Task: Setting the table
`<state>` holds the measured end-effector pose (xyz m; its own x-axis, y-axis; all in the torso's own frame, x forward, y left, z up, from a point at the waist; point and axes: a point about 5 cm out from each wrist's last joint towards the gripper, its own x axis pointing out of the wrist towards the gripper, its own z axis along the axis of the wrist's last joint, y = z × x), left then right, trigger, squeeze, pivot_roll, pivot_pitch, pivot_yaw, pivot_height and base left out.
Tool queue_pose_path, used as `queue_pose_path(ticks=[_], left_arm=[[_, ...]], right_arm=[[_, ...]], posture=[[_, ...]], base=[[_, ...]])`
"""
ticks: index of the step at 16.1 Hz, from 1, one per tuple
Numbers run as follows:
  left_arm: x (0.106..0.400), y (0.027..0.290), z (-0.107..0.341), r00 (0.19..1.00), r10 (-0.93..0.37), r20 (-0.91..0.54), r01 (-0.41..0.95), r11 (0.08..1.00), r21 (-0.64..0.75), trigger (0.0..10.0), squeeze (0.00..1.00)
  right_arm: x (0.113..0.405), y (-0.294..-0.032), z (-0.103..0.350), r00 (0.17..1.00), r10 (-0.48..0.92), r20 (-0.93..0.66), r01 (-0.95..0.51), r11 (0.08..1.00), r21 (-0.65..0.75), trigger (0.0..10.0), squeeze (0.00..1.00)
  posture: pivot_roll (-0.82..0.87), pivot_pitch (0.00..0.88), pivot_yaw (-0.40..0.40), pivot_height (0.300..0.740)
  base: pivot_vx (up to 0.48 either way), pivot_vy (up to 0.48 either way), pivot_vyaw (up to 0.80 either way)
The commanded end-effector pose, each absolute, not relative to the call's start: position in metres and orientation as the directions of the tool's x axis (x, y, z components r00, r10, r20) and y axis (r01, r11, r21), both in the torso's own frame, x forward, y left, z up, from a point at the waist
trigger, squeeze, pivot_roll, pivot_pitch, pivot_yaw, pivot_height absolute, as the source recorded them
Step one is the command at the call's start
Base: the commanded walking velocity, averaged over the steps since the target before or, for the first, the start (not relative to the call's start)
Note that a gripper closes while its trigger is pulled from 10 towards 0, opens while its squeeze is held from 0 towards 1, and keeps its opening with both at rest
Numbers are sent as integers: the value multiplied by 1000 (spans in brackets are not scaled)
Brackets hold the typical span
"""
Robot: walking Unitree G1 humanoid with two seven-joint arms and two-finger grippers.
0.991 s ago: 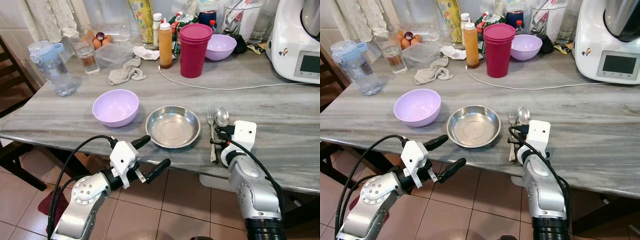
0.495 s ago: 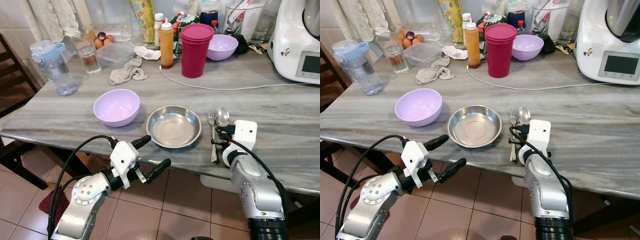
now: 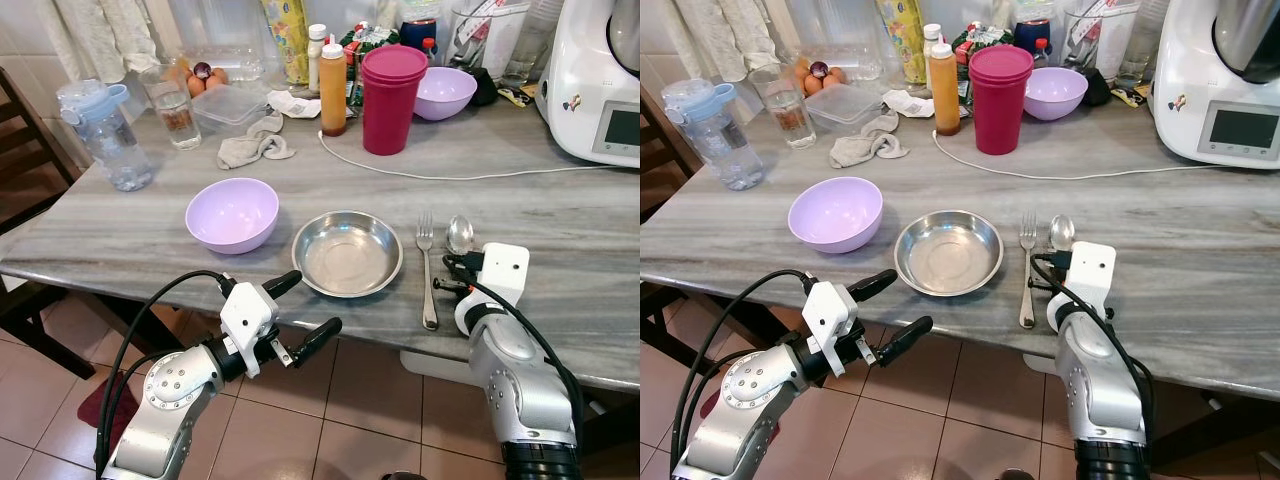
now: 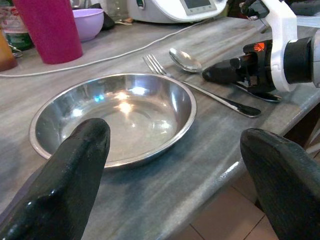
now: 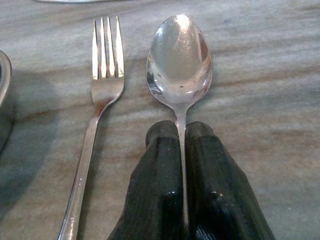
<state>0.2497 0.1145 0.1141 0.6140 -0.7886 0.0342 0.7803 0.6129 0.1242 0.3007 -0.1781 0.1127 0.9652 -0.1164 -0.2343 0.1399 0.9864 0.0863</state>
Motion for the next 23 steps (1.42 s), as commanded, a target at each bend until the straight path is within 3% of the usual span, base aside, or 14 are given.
queue_pose_path(ticks=[1, 2, 3, 5, 11, 23], left_arm=[[250, 114, 115, 605, -796, 21, 787, 601, 140, 10000, 0], [250, 114, 115, 605, -796, 21, 787, 601, 140, 10000, 0], [250, 113, 115, 606, -795, 21, 786, 602, 140, 10000, 0], [251, 112, 115, 608, -794, 22, 785, 604, 138, 10000, 0], [250, 110, 113, 611, -791, 26, 782, 608, 138, 10000, 0], [256, 114, 116, 634, -772, 46, 758, 632, 161, 10000, 0]], right_arm=[[296, -180, 99, 946, -126, -298, 160, 983, 91, 10000, 0], [297, -179, 99, 946, -117, -302, 151, 984, 92, 10000, 0], [297, -179, 98, 946, -113, -304, 148, 985, 92, 10000, 71], [299, -180, 98, 946, -98, -307, 131, 988, 86, 10000, 1000], [301, -181, 101, 951, -84, -296, 111, 991, 75, 10000, 1000], [306, -172, 158, 993, -106, 59, 104, 993, 47, 10000, 1000]], posture=[[-235, 112, 89, 740], [-236, 111, 87, 740], [-235, 112, 87, 740], [-235, 110, 84, 740], [-239, 106, 73, 740], [-227, 84, 71, 740]], base=[[0, 0, 0], [0, 0, 0], [0, 0, 0], [0, 0, 0], [0, 0, 0], [0, 0, 0]])
